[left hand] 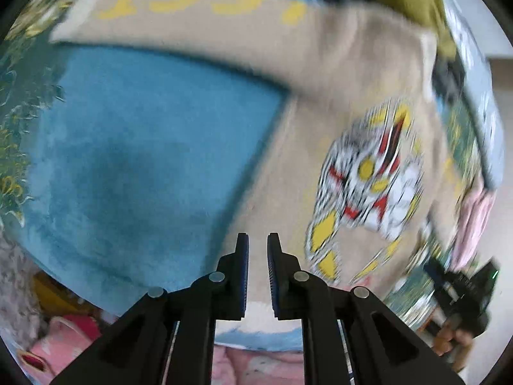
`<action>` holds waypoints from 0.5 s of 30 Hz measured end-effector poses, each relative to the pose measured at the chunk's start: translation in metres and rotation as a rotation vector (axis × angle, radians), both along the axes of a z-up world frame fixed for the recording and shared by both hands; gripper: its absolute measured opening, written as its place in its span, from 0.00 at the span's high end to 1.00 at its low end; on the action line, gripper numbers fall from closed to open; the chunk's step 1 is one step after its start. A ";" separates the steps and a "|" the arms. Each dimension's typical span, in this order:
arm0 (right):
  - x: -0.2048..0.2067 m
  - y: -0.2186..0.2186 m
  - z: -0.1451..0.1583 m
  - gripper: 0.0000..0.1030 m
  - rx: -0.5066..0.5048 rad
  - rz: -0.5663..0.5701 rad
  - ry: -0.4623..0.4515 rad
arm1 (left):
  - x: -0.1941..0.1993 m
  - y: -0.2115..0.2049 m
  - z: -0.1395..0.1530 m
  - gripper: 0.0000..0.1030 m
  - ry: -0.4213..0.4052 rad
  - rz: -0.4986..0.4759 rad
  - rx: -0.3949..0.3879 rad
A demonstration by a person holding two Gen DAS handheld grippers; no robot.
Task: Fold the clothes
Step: 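Grasp the sweater cuff with the right gripper while the left gripper presses the body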
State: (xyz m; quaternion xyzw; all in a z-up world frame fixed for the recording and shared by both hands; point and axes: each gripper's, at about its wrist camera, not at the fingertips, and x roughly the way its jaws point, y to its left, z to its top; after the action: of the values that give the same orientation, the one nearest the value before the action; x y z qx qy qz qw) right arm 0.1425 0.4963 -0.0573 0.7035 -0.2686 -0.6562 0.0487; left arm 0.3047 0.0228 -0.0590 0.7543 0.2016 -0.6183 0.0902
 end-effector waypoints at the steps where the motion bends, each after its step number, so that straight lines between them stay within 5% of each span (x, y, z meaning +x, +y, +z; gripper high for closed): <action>1: -0.008 0.015 0.004 0.76 -0.002 -0.041 0.014 | -0.003 -0.006 0.007 0.82 0.015 0.031 -0.007; 5: -0.023 0.099 0.009 0.69 -0.004 -0.360 0.066 | -0.013 -0.035 0.032 0.67 0.079 0.203 -0.021; 10: -0.012 0.183 -0.019 0.61 -0.117 -0.849 0.042 | -0.020 -0.068 0.047 0.66 0.105 0.436 -0.017; 15: -0.018 0.218 -0.036 0.56 -0.081 -1.018 0.012 | -0.026 -0.074 0.045 0.66 0.085 0.505 -0.022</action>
State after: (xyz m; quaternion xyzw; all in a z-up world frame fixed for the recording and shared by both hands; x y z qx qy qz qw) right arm 0.1248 0.7143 -0.0933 0.4772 -0.6021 -0.5899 -0.2483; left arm 0.2789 -0.0508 -0.0143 0.6523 0.3808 -0.6093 0.2414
